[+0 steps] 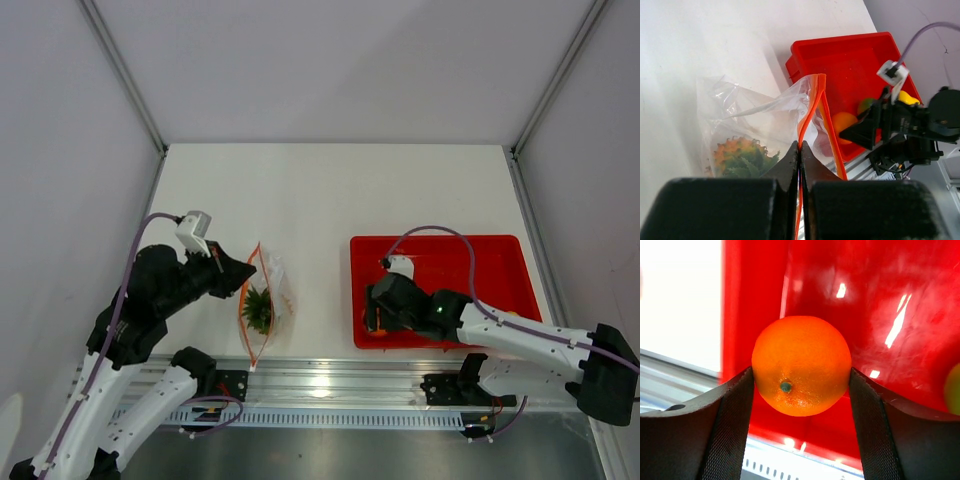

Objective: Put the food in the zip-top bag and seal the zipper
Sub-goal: Pick up the fake fruit from the bin, then place the fake fruit in the zipper food storage bag.

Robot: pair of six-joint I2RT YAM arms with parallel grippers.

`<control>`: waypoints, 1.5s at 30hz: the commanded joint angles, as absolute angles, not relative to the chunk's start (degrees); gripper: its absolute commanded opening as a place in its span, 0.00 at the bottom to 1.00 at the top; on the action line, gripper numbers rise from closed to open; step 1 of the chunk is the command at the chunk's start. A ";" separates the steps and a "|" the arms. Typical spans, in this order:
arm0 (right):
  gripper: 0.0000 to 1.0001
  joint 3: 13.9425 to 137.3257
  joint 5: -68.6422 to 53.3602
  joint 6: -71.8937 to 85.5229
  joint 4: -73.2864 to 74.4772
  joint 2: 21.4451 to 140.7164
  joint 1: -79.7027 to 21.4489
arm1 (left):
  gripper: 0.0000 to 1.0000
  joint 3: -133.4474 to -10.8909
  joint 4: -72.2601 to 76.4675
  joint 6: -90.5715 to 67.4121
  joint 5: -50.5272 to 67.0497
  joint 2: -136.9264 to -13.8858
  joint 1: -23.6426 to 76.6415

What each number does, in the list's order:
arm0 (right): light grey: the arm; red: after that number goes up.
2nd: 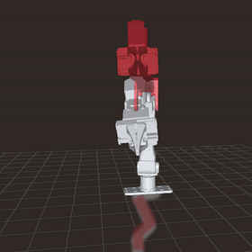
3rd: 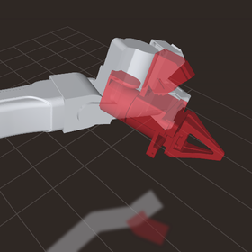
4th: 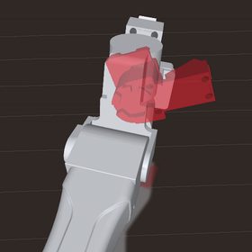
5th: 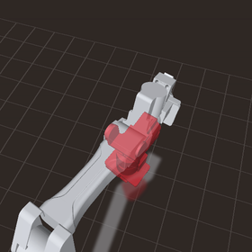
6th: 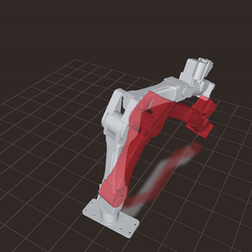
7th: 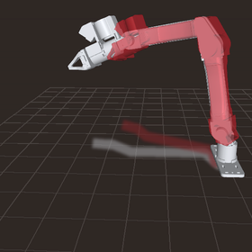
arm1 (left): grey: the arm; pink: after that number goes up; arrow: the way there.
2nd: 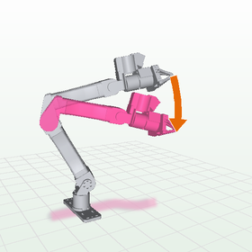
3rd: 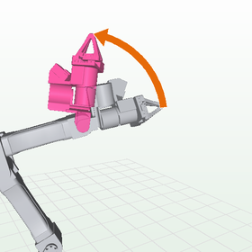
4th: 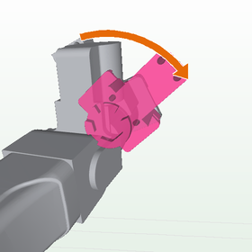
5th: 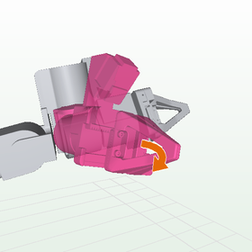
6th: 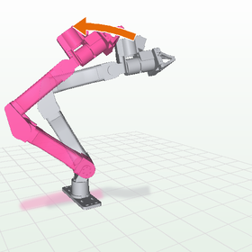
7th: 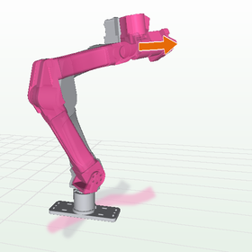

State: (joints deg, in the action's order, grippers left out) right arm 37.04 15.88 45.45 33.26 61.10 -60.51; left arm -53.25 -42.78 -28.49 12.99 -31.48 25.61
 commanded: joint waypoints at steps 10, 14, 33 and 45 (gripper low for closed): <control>0.00 58.88 9.44 27.27 20.94 58.80 -66.16 | 0.01 -55.90 -42.89 -29.88 12.40 -32.69 25.84; 0.00 63.19 2.91 22.07 14.07 61.87 -72.50 | 0.01 -55.46 -43.07 -29.97 11.95 -32.87 25.84; 0.00 74.70 -7.12 14.33 4.13 77.78 -78.57 | 0.01 -54.67 -42.72 -30.67 12.65 -33.31 25.84; 0.00 75.68 10.01 16.70 7.99 82.44 -77.52 | 0.01 -55.20 -43.77 -30.59 12.66 -32.26 25.84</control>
